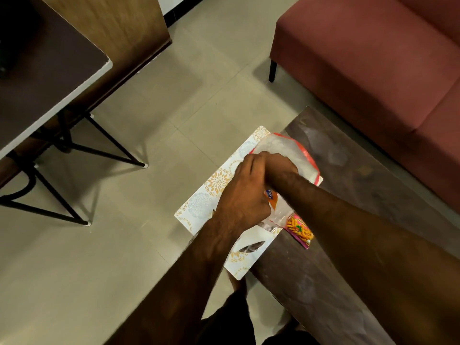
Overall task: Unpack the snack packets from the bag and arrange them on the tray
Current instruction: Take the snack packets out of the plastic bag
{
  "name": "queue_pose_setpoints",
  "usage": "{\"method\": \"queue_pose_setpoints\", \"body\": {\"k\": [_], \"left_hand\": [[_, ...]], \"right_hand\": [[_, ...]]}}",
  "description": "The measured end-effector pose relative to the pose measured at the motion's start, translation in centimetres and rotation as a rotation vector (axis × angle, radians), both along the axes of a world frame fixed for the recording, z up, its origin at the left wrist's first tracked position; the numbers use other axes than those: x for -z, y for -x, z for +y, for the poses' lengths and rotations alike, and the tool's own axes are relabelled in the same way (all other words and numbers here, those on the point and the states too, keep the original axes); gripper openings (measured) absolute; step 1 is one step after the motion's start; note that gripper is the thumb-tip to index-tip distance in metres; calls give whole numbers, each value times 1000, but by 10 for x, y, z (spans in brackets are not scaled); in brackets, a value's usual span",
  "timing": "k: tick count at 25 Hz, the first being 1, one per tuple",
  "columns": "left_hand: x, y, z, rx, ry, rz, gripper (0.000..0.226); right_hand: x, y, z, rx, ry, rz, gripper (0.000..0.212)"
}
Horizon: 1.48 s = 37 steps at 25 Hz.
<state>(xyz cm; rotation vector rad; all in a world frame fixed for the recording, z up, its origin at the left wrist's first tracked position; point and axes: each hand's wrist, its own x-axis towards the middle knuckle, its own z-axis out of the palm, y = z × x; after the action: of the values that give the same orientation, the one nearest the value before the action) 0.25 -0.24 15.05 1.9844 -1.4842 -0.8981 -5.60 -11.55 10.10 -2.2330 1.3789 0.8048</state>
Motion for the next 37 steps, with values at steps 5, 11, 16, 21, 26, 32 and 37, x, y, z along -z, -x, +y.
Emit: {"method": "queue_pose_setpoints", "body": {"k": [5,11,16,21,26,32,37], "left_hand": [[-9,-5,-10,-42,-33,90,95],[-8,-7,-9,68,-107,62,116],[-23,4,-6,108,47,40,93],[-32,17,-6,31,16,103,76],[-32,27,-10,-154,-45,211,74],[-28,43,-14,-182,-85,197,77],[-28,39,-13,-113,-206,145,83]], "right_hand": [[-81,12,-4,92,6,-126,22],[-165,37,-22,240,-138,-256,25],[-182,62,-28,244,-327,-339,26],[-173,103,-25,624,-468,-746,16],[-148,147,8,692,-743,-999,34],[-111,133,48,867,-400,-1124,9],[-105,144,43,1151,-388,-1202,8]]}}
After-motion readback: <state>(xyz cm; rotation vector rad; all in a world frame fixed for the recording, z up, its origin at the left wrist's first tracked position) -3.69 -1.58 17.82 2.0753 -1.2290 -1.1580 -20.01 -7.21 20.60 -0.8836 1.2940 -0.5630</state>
